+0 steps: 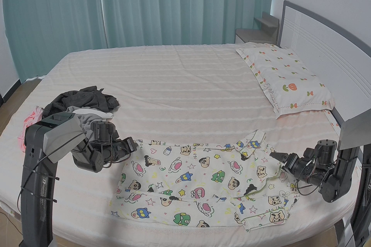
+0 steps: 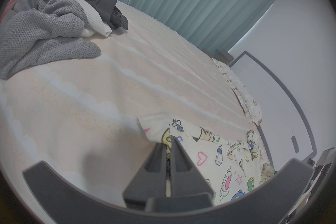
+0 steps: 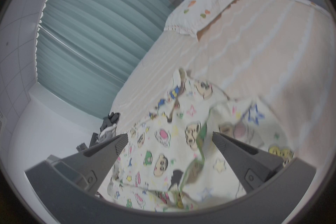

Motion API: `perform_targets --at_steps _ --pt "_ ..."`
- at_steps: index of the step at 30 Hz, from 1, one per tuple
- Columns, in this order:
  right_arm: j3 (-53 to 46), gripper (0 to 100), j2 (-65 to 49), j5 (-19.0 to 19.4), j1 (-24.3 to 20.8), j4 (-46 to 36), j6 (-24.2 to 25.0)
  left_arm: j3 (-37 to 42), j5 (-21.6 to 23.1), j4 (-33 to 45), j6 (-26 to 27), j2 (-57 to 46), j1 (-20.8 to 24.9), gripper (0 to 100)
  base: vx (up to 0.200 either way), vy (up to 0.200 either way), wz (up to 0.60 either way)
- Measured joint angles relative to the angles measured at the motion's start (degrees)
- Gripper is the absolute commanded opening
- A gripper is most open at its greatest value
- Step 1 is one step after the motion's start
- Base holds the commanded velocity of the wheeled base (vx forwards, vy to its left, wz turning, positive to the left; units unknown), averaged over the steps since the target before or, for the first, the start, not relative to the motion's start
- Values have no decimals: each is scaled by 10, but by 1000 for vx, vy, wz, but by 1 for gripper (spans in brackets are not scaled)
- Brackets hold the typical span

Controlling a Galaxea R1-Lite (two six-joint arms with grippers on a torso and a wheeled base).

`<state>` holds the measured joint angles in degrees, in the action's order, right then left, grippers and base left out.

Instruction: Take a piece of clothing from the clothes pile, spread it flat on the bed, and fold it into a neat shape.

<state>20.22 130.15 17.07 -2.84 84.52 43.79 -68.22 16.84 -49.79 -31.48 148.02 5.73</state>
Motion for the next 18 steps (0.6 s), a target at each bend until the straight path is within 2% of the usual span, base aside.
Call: perform_targets --at_steps 2,6,10,18 --pt "33 100 -4 0 8 -37 -1 4 0 -13 -10 0 0 0 0 0 0" --pt "150 100 -10 -3 25 -171 -11 13 -9 -41 -32 -1 0 0 0 0 0" --pt "255 100 3 -15 24 -251 -20 16 -26 -56 -45 -1 -1 0 0 0 0" --pt "399 100 91 -81 -29 -349 -31 19 -67 -71 -60 0 -1 0 0 0 0"
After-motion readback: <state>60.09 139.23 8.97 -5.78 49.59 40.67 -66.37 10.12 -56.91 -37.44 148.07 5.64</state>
